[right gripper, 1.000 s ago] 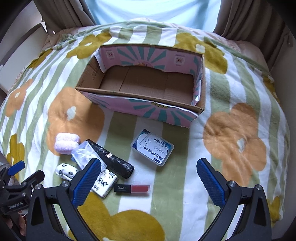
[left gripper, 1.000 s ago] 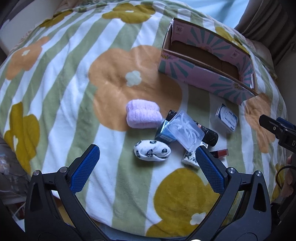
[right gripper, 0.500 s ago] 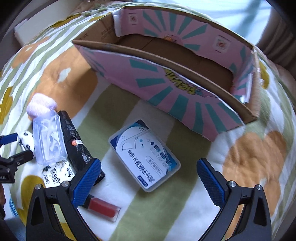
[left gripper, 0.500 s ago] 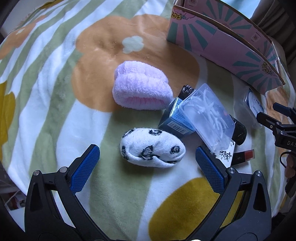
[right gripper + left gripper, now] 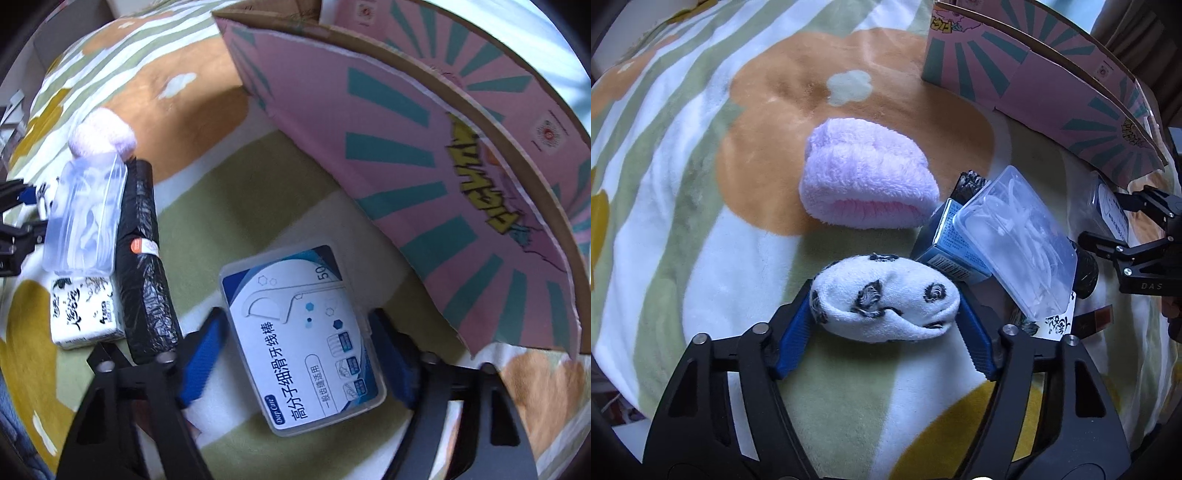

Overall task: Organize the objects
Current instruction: 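Lower the left tool onto the panda sock ball while the right tool reaches the floss case, then lift the sock ball with the left tool while the right tool lifts the floss case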

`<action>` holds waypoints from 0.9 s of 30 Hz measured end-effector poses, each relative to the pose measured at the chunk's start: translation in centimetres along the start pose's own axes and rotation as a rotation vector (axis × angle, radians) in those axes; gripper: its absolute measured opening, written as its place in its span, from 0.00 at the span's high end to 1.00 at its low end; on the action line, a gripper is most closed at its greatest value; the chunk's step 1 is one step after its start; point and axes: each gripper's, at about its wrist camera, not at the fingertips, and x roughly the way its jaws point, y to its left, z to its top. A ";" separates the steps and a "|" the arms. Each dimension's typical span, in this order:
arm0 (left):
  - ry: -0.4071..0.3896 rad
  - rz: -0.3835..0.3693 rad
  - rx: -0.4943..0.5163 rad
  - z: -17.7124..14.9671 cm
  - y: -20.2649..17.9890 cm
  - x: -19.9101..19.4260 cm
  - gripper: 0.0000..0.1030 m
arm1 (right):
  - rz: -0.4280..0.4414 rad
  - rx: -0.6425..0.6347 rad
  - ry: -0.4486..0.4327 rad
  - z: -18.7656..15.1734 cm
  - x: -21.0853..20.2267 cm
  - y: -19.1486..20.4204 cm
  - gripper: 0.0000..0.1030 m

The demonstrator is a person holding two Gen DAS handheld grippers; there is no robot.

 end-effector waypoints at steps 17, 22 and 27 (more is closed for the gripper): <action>-0.030 -0.021 0.029 1.5 0.0 -1.3 0.41 | -0.004 0.026 -0.018 1.3 -1.7 0.2 0.44; -0.055 -0.032 0.061 2.6 0.2 -3.6 0.41 | -0.005 0.094 -0.042 2.5 -4.0 0.5 0.44; -0.081 -0.051 0.114 4.4 0.1 -6.5 0.41 | -0.017 0.191 -0.063 3.7 -7.3 1.0 0.44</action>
